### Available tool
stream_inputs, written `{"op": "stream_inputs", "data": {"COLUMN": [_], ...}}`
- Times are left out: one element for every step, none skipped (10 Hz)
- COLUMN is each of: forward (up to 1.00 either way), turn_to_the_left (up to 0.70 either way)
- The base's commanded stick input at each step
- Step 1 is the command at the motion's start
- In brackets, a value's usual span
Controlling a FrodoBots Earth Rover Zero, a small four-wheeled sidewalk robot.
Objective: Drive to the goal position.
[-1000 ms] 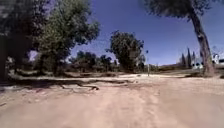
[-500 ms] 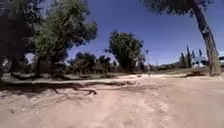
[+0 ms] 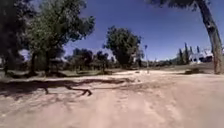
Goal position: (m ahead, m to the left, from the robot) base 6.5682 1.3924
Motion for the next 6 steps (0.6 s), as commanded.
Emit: {"op": "stream_inputs", "data": {"forward": [0.85, 0.85, 0.85, 0.85, 0.85, 0.85], "turn_to_the_left": [0.00, 0.00, 0.00, 0.00, 0.00, 0.00]}}
